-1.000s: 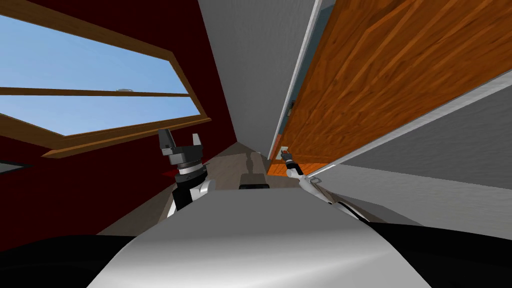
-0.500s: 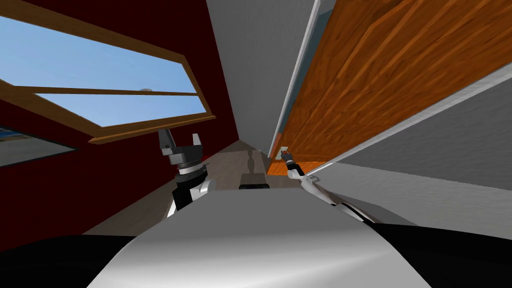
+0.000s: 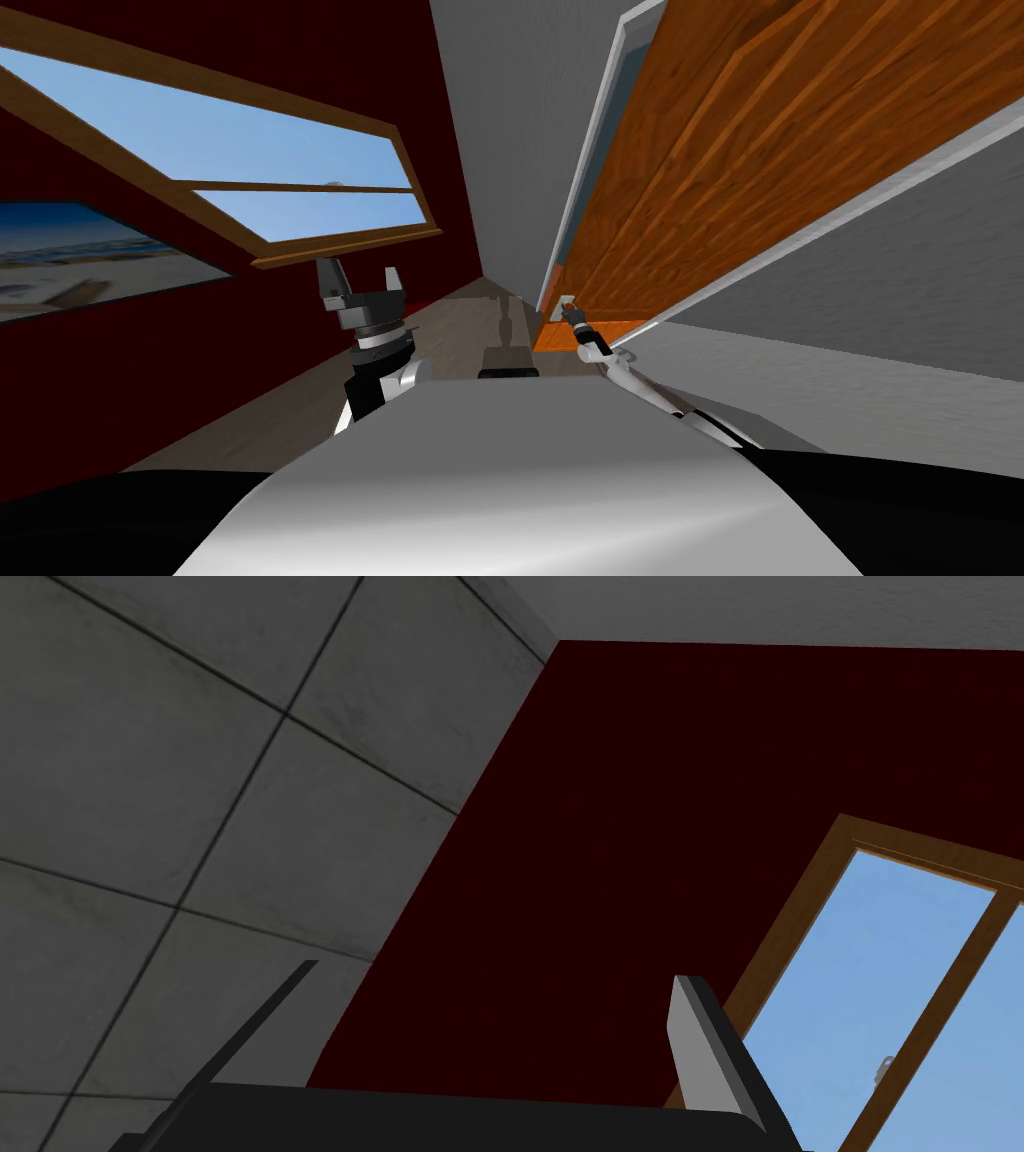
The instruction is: Pull the door open
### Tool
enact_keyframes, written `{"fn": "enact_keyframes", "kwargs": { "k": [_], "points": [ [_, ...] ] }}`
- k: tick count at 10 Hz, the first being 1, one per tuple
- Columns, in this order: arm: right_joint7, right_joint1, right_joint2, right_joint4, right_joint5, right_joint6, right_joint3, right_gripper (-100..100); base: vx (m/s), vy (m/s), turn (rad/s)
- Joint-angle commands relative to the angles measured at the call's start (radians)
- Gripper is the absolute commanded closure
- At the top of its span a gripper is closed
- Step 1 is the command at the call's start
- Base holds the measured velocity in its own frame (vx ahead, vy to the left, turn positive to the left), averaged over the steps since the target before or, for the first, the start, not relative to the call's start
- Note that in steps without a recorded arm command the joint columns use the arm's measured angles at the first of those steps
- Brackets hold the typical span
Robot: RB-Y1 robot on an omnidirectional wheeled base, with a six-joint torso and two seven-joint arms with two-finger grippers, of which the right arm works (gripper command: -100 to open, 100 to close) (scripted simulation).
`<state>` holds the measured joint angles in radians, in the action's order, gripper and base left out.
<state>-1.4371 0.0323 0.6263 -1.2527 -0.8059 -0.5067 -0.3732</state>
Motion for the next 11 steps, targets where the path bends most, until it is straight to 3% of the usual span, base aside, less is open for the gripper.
{"fn": "enact_keyframes", "kwargs": {
  "k": [1,2,3,11],
  "points": [
    [-0.021,0.005,0.019,-0.008,0.004,-0.015,-0.021,100,-0.216,-0.082,0.107],
    [-0.010,0.002,0.011,-0.005,0.002,-0.008,-0.011,100,-0.098,-0.033,0.028],
    [-0.030,0.011,0.030,-0.010,0.006,-0.022,-0.032,100,-0.132,-0.043,0.111],
    [-0.104,0.039,0.112,-0.039,0.021,-0.085,-0.105,100,-0.187,-0.093,0.113]
  ]
}}
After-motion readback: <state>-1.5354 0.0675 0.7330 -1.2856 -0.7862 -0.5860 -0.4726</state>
